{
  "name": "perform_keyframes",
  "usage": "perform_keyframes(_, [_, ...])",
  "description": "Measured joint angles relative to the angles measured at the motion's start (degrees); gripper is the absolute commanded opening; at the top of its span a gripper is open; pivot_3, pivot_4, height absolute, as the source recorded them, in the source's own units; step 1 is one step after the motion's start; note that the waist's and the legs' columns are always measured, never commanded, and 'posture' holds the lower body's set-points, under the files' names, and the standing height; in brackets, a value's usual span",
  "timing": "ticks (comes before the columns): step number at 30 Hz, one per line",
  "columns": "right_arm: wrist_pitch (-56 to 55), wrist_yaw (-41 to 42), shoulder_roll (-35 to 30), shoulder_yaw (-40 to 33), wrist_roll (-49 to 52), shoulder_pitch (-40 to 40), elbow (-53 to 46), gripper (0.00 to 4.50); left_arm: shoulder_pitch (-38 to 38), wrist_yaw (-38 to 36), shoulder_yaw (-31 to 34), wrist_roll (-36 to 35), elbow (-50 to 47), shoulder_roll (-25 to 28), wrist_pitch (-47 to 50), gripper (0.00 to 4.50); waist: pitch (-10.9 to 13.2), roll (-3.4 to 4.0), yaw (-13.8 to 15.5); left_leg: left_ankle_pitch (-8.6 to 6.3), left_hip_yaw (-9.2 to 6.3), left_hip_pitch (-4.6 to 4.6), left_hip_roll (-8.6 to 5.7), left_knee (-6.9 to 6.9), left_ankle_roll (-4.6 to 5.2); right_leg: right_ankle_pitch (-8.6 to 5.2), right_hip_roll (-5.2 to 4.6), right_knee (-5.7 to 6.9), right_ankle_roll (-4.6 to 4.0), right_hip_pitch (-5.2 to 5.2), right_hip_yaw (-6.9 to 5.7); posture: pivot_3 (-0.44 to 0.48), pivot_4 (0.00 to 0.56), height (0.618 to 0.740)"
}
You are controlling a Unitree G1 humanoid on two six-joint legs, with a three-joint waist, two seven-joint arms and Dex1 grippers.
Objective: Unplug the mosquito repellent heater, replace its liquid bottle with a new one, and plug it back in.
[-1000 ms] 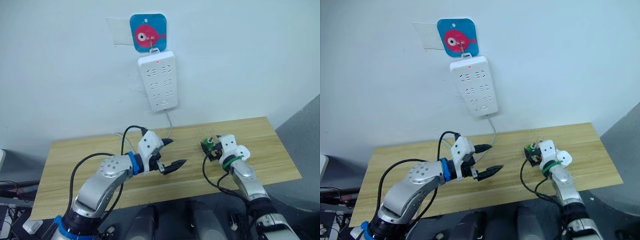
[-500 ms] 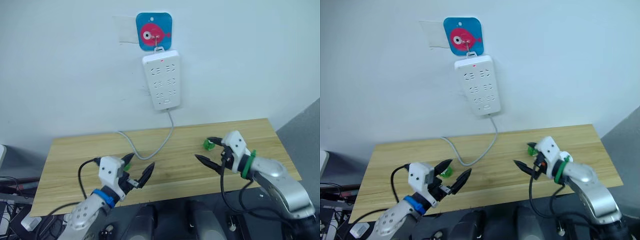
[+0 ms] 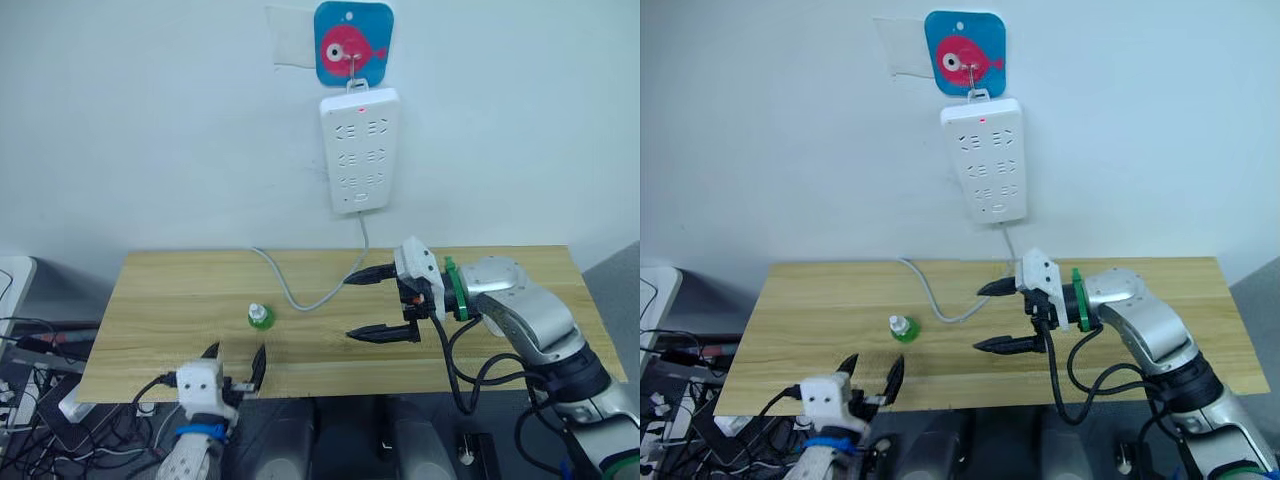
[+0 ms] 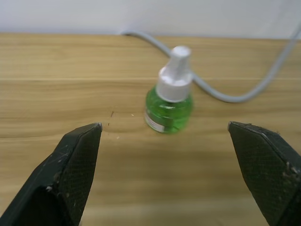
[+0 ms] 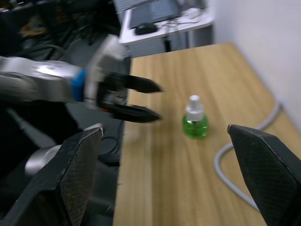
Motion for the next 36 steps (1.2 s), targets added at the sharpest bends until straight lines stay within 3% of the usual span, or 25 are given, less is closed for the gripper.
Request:
perform_keyframes(8, [6.7, -0.6, 0.2, -1.0, 2.9, -3.0, -2.5, 4.47, -9.3, 1.1, 0.8, 1.0, 12.1, 0.3, -6.3, 4.50, 1.4, -0.01, -0.4, -0.02, -0.17, -0.89, -0.08, -0.04, -0.03, 0.20, -0.10, 0.22, -0.33, -1.04, -0.05, 0.053, 0.420, 0.740])
perform_keyframes(22, [13.0, -3.0, 0.0, -1.5, 5.3, -5.9, -4.8, 4.47, -20.7, 0.4, 1.1, 3.1, 27.5, 3.1, -13.2, 4.50, 3.3, 0.07, -0.8, -0.02, -0.13, -0.96, -0.14, -0.02, -0.03, 0.23, -0.17, 0.20, -0.33, -1.10, -0.16, 0.006, 0.429, 0.740])
perform_keyframes(25, [13.5, -3.2, -0.2, -2.3, 5.3, -6.2, -4.8, 4.50, -21.3, -0.3, 1.1, 3.2, 29.3, 3.3, -15.2, 3.94, 3.4, 0.11, -1.0, -0.02, -0.13, -0.95, -0.14, -0.03, -0.03, 0.23, -0.17, 0.21, -0.33, -1.10, -0.16, 0.004, 0.428, 0.740])
perform_keyframes(31, [14.2, -3.9, 0.1, -2.5, 5.3, -6.2, -4.8, 4.50, -21.5, -0.2, 1.1, 3.4, 30.8, 3.1, -17.3, 2.26, 3.5, 0.11, -1.5, -0.02, -0.13, -0.95, -0.14, -0.02, -0.03, 0.23, -0.17, 0.22, -0.32, -1.10, -0.15, 0.011, 0.424, 0.740])
perform_keyframes(36, [13.0, -4.9, -0.5, -2.8, 4.3, -4.4, -4.6, 4.50, -18.7, 1.0, -0.1, 4.7, 25.2, 3.3, -13.9, 2.26, 3.5, 0.08, -1.6, -0.02, -0.15, -0.98, -0.14, -0.04, -0.03, 0.23, -0.17, 0.20, -0.32, -1.11, -0.17, 0.047, 0.400, 0.740])
